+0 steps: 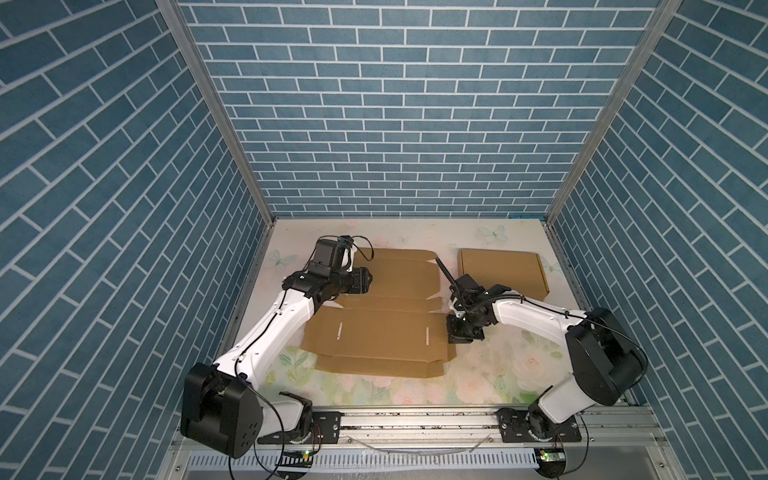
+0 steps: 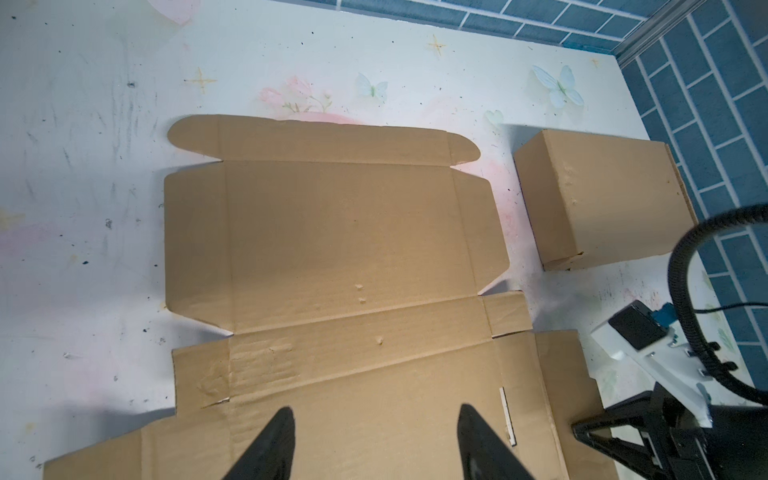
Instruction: Fold the paper box
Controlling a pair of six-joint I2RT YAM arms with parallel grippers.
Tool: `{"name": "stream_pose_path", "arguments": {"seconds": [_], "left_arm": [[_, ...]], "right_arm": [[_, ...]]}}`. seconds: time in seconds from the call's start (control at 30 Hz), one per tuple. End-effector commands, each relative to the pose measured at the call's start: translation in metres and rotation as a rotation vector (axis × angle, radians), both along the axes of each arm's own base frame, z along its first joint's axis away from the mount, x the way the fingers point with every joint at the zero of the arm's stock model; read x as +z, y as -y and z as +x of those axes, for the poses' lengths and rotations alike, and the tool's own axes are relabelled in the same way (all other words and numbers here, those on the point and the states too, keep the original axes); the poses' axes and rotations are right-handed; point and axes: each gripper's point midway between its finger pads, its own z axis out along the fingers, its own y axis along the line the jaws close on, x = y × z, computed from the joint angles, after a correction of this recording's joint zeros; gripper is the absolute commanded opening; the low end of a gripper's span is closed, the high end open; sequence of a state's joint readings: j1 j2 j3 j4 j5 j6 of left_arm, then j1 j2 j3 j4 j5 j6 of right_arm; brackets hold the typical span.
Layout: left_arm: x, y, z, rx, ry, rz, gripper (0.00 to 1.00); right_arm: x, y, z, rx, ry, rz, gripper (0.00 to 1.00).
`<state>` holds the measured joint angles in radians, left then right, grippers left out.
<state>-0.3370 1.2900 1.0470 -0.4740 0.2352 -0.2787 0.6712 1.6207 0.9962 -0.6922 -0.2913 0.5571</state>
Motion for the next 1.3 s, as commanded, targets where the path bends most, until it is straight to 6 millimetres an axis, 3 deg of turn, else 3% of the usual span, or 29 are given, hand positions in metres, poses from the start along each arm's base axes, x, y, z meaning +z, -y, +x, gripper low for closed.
{"name": "stream_pose_path", "arguments": {"seconds": [0.0,0.17,0.37,0.4,0.47,0.57,0.67,0.83,1.07,1.27], "left_arm": [[0.014,-0.007,-0.004,0.002,0.032,0.023,0.64],[0.008,-0.007,-0.007,0.001,0.014,0.018,0.64],[0.012,-0.006,-0.008,-0.001,0.019,0.011,0.64],[0.010,-0.007,-0.008,0.001,0.016,0.013,0.64],[0.009,-0.007,-0.008,0.004,0.011,0.014,0.64],[0.005,-0.009,-0.008,0.011,0.007,0.015,0.64],[-0.003,-0.010,-0.003,0.025,0.006,0.009,0.63],[-0.026,-0.002,0.013,0.043,-0.016,-0.028,0.60],[-0.069,-0.002,0.043,0.113,-0.038,0.002,0.56],[-0.095,-0.011,0.054,0.184,-0.053,0.030,0.55]], "right_arm": [[0.016,0.012,0.019,0.249,0.071,-0.134,0.03],[0.033,0.025,0.085,0.468,0.239,-0.396,0.00],[0.055,0.000,0.192,0.564,0.518,-0.601,0.01],[0.061,-0.005,0.211,0.568,0.573,-0.640,0.04],[0.075,-0.009,0.246,0.541,0.694,-0.736,0.22],[0.098,-0.020,0.264,0.473,0.803,-0.717,0.42],[0.118,-0.020,0.250,0.354,0.824,-0.606,0.46],[0.124,-0.008,0.183,0.007,0.679,-0.306,0.46],[0.082,0.005,0.094,-0.429,0.388,0.006,0.50],[0.047,-0.008,0.058,-0.621,0.247,0.176,0.59]]}}
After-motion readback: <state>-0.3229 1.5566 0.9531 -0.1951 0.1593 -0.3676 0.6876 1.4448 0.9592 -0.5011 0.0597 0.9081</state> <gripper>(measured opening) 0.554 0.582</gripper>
